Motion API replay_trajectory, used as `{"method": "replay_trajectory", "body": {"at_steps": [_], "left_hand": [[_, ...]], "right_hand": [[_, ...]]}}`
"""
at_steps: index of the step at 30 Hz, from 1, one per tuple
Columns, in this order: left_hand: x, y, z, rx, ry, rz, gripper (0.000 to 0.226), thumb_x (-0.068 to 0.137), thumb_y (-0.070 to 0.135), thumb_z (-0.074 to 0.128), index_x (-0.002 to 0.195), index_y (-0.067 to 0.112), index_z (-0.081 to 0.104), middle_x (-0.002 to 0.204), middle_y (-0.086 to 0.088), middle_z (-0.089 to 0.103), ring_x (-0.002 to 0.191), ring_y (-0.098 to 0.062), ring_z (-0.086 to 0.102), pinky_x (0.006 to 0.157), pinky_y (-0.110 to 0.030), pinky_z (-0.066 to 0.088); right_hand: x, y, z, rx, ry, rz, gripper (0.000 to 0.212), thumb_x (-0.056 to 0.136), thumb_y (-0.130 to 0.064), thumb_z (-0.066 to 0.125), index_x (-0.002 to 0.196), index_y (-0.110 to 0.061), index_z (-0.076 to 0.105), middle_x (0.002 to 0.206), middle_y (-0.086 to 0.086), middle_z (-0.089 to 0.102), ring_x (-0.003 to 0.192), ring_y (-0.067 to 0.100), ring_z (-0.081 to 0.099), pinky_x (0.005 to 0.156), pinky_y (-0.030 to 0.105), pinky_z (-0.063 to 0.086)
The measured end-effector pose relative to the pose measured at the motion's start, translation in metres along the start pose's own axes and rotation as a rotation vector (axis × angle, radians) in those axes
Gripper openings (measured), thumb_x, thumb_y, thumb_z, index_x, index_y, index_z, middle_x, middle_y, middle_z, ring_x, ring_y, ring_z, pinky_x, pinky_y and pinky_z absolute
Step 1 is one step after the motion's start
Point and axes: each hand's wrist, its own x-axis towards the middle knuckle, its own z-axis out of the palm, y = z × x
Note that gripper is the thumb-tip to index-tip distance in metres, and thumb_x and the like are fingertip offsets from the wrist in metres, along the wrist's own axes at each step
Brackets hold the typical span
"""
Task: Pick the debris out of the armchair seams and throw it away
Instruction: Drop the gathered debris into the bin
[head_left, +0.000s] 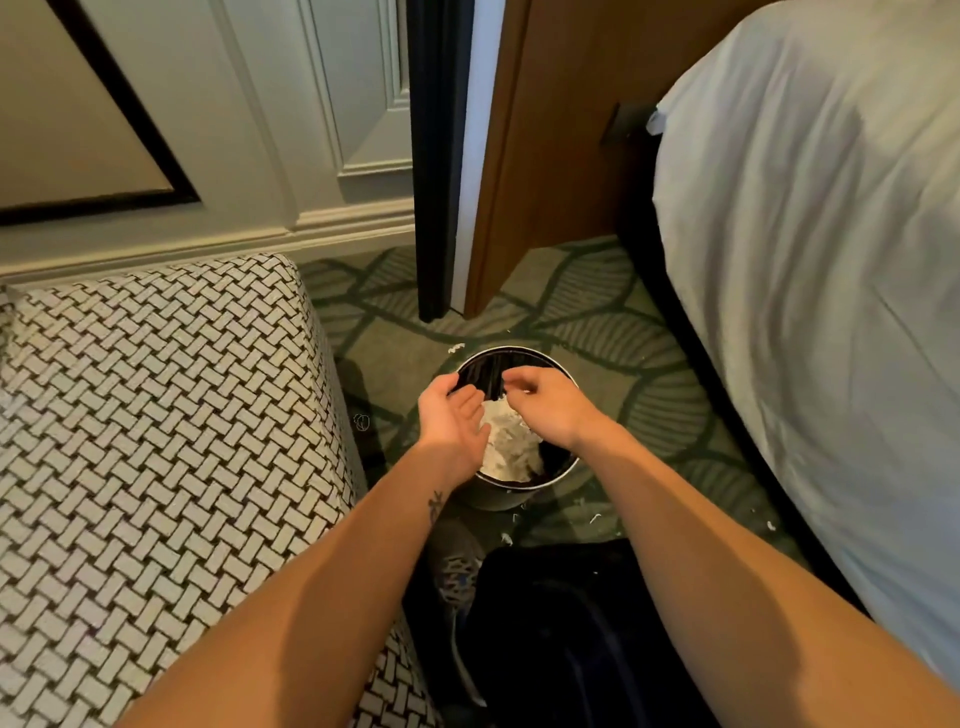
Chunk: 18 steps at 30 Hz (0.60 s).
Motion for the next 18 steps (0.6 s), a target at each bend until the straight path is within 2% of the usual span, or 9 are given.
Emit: {"method": "replay_trajectory", "body": {"at_steps": [4, 10, 14, 18], "left_hand": [[-0.018, 0.009, -0.008, -0.020, -0.033, 0.023, 0.060, 0.104, 0.036, 0.041, 0.155, 0.003, 0.037, 0.161, -0.016, 0.040, 0.152, -0.027, 0.031, 0.126, -0.043, 0.023], [-0.065, 0.030, -0.025, -0.047, -0.082, 0.094, 0.058, 0.103, 0.037, 0.041, 0.149, 0.002, 0.044, 0.148, -0.017, 0.055, 0.138, -0.030, 0.051, 0.121, -0.044, 0.033], [-0.107, 0.049, -0.040, -0.072, -0.101, 0.167, 0.060, 0.102, 0.036, 0.043, 0.151, 0.001, 0.042, 0.153, -0.018, 0.049, 0.140, -0.031, 0.048, 0.123, -0.045, 0.031], [-0.160, 0.079, -0.072, -0.074, -0.113, 0.285, 0.060, 0.101, 0.035, 0.042, 0.150, -0.001, 0.043, 0.151, -0.020, 0.050, 0.140, -0.031, 0.047, 0.123, -0.045, 0.031]], "right_hand": [[-0.007, -0.011, 0.004, 0.004, -0.003, -0.008, 0.042, 0.099, -0.012, 0.053, 0.141, -0.009, 0.058, 0.138, 0.008, 0.063, 0.130, 0.019, 0.056, 0.115, 0.034, 0.040], [-0.049, -0.050, 0.025, 0.061, -0.048, -0.115, 0.045, 0.093, -0.003, 0.062, 0.138, -0.006, 0.058, 0.133, 0.009, 0.064, 0.122, 0.017, 0.060, 0.110, 0.036, 0.046], [-0.085, -0.088, 0.039, 0.051, -0.069, -0.226, 0.047, 0.094, -0.003, 0.061, 0.140, -0.009, 0.056, 0.136, 0.005, 0.061, 0.125, 0.016, 0.057, 0.110, 0.032, 0.045], [-0.127, -0.138, 0.064, 0.064, -0.082, -0.351, 0.045, 0.095, -0.010, 0.064, 0.139, -0.017, 0.058, 0.137, 0.000, 0.062, 0.125, 0.013, 0.058, 0.111, 0.035, 0.046]]}}
